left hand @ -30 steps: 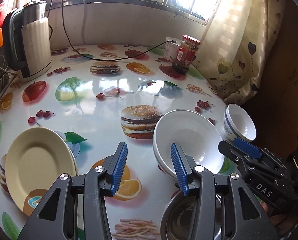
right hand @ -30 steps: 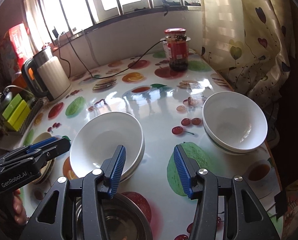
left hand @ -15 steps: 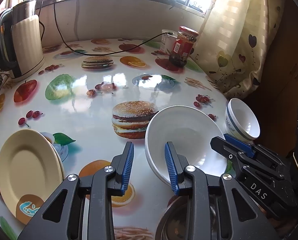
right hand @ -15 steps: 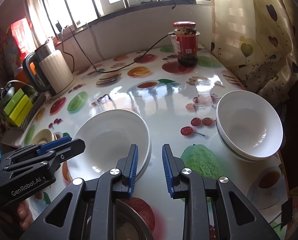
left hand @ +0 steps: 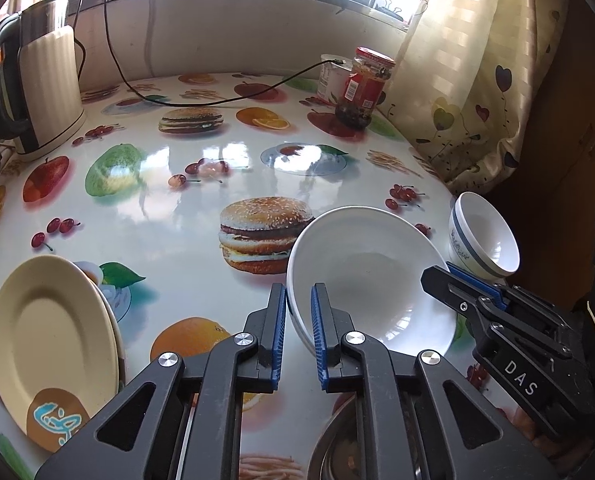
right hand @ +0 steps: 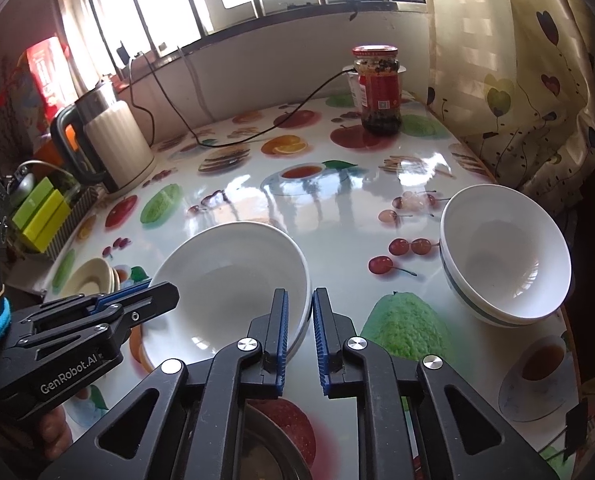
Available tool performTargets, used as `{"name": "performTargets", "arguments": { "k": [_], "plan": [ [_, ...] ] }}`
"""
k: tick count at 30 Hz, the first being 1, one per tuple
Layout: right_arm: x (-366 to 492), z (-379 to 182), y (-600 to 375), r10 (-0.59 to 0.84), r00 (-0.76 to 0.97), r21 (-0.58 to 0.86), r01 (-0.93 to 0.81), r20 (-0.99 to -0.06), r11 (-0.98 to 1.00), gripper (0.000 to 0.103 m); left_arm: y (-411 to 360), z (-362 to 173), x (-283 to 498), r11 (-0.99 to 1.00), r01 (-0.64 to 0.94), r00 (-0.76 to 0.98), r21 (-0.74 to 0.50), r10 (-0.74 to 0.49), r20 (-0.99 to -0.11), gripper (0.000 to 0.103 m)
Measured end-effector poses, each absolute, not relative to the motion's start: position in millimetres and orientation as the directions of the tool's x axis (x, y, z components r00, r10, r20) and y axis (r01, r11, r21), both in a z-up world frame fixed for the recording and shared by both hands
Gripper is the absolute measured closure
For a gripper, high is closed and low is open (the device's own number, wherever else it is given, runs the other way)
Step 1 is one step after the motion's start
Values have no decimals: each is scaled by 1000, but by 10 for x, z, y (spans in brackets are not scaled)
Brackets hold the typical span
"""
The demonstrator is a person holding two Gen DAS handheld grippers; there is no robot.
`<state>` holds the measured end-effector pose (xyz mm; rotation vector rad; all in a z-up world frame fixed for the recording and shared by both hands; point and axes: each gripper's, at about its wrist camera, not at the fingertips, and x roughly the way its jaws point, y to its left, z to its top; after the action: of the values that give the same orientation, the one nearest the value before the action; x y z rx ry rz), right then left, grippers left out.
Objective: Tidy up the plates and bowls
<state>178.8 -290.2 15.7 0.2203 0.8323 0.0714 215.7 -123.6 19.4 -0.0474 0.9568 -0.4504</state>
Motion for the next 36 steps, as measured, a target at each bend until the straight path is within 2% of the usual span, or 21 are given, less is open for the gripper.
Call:
{"name": "performTargets", "arguments": {
  "k": [36],
  "plan": [
    [1665, 315, -2962, 126, 710, 232, 54, -693, 971, 90, -1263, 334, 2056, 903, 369, 522, -218, -396, -755, 90]
  ]
}}
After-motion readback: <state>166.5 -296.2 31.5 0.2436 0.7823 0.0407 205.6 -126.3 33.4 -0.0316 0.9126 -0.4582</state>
